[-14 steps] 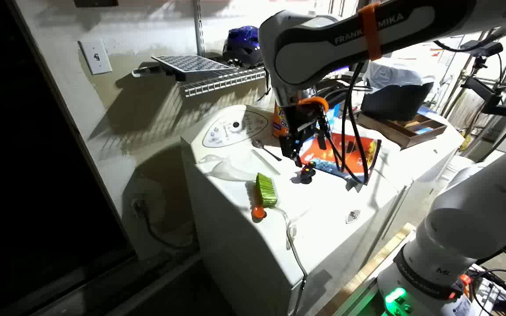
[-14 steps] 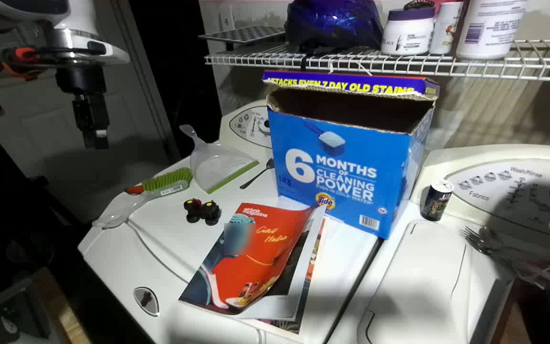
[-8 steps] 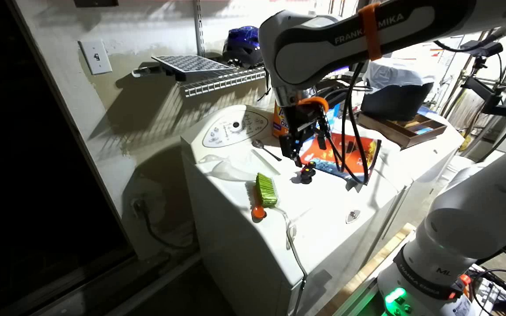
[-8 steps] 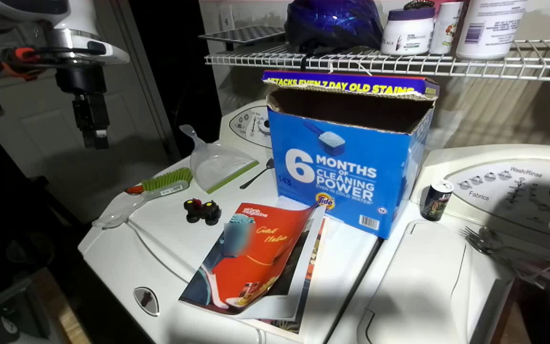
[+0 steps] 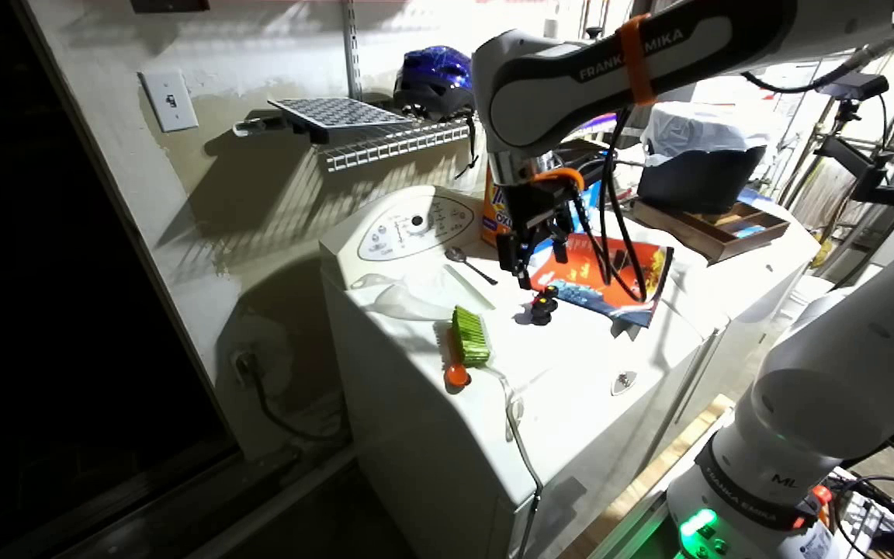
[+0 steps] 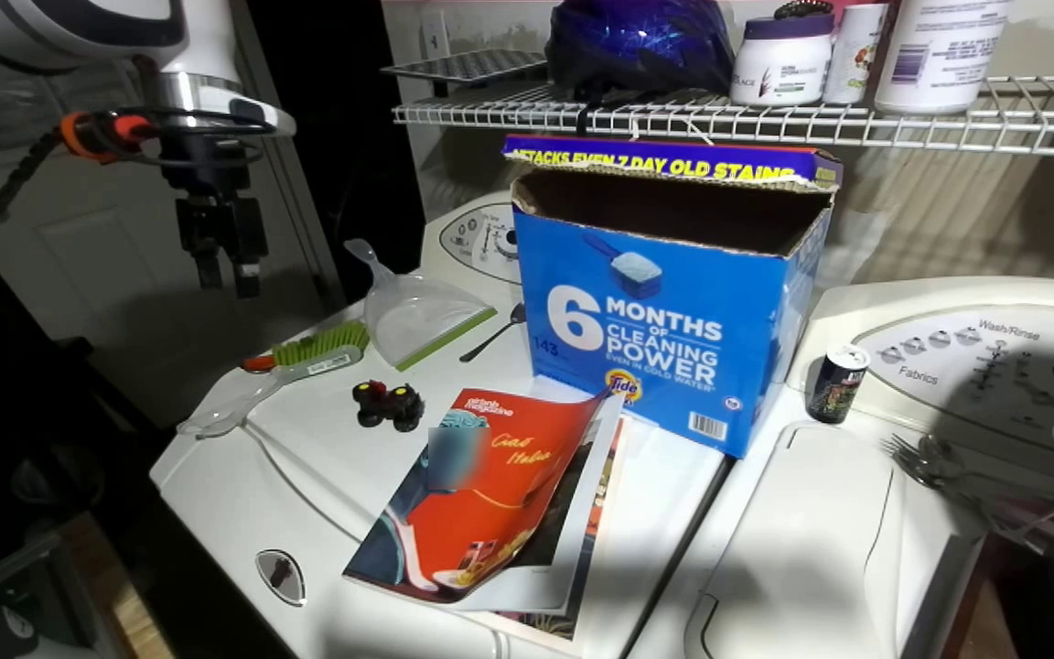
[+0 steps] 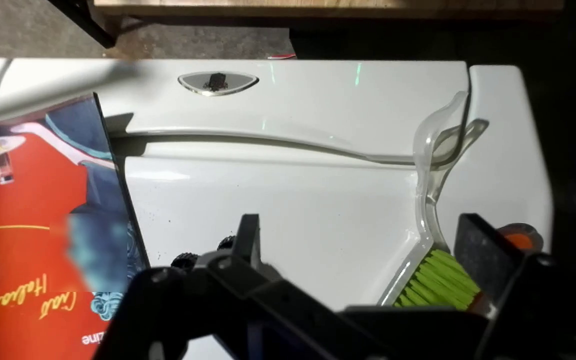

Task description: Place the toy car upright.

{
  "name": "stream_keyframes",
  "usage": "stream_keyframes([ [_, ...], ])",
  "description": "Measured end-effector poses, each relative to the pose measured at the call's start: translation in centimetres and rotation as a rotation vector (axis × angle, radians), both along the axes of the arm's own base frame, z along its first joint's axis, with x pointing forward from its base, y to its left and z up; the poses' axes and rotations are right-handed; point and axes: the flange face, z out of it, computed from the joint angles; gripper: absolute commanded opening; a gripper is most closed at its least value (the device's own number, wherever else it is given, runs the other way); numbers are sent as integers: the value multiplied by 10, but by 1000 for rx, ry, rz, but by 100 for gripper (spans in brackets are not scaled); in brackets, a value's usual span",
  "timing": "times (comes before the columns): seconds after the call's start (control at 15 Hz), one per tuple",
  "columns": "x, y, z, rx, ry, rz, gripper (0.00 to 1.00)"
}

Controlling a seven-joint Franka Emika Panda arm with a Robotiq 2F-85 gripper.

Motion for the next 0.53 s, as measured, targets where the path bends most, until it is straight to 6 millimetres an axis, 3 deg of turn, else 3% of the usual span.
stream_keyframes([
  [0.27, 23, -56, -23, 21, 22, 47, 100],
  [0.53, 39, -98, -62, -39, 66, 31, 100],
])
